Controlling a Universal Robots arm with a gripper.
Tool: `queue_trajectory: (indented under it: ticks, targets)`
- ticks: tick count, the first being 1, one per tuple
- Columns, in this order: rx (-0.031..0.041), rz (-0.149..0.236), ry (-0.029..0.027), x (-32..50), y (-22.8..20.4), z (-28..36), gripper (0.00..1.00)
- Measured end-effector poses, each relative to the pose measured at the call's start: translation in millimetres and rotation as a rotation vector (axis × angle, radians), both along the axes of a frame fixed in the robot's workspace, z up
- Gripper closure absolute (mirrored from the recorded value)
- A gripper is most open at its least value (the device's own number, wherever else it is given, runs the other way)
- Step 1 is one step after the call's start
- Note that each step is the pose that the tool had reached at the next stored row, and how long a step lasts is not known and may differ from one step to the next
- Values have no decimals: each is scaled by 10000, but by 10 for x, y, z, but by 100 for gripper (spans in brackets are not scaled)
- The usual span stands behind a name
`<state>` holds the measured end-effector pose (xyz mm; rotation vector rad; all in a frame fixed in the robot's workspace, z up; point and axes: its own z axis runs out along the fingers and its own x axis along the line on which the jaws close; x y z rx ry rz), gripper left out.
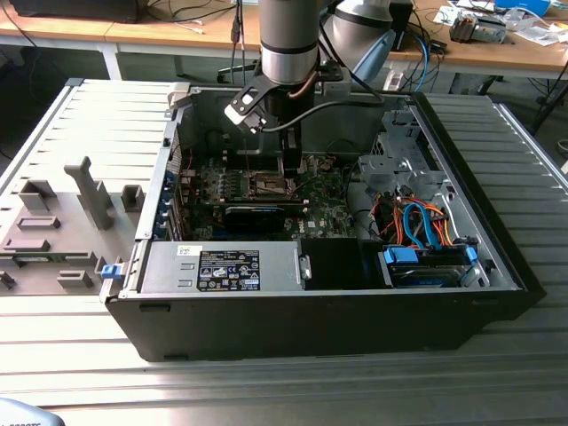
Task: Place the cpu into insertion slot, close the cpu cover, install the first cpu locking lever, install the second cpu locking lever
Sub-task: 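Place the cpu into insertion slot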
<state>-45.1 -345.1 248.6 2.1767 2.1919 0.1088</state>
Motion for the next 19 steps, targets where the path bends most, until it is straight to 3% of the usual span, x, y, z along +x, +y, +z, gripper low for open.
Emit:
queue_trajectory:
  ticks: [19]
  targets:
    - [1, 0, -1, 0, 0, -50, 46]
